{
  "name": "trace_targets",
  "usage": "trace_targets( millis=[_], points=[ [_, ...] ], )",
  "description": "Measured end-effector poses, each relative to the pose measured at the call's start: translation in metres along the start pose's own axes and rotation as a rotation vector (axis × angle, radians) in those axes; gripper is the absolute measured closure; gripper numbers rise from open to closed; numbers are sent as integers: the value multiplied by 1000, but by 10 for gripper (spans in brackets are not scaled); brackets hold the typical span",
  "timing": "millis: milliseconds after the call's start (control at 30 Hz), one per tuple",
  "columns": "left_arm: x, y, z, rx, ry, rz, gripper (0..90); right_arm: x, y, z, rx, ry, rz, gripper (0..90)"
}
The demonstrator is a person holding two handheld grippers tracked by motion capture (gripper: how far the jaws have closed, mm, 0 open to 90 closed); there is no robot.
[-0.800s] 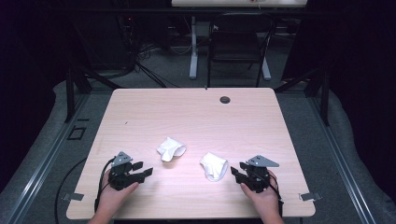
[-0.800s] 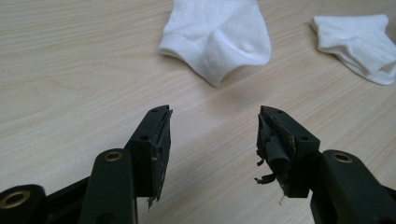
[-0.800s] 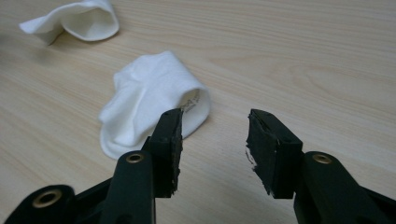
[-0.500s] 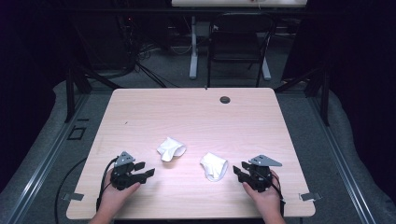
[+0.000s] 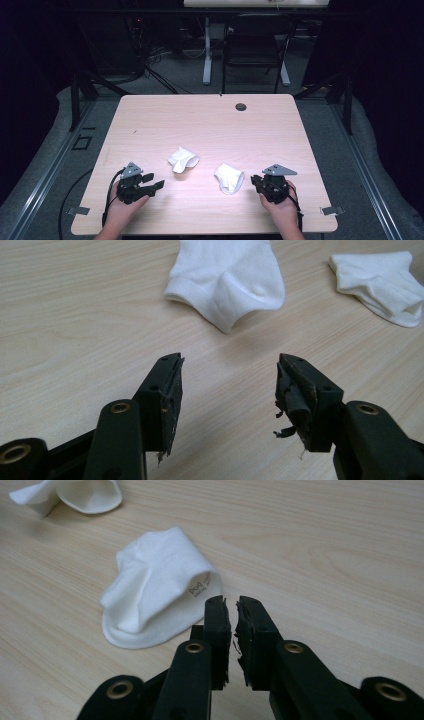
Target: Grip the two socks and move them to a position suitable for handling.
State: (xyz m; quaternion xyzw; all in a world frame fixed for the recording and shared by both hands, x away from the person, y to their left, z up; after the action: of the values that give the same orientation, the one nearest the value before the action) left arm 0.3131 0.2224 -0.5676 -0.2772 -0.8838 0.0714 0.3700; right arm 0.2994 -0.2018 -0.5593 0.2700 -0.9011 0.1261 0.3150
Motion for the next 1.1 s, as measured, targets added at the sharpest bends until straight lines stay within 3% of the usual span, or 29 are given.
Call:
trace_targets(
  millis=[300, 567, 1100],
  points=[
    [-2, -5, 1, -16, 11, 10, 449, -2, 3, -18, 55, 23, -29, 900],
    [-2, -5, 1, -9, 8, 11, 449, -17, 14, -28, 112, 44, -56, 900],
    [-3, -5, 1, -11, 14, 13, 449, -45, 22, -41, 136, 75, -54, 900]
  ],
)
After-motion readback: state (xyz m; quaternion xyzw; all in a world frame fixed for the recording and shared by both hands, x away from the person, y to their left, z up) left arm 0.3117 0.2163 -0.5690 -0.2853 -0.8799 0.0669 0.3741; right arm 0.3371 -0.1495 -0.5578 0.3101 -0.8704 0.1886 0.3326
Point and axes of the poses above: each handheld gripper's, and its own axes: x roughly backward along the jaws, z roughly out of its underside, y roughly to its left, the point moved 1 cm from there along -x, roughly forward along the jaws, and after that the axes turned 12 degrees about x, right-handed, at the moved point
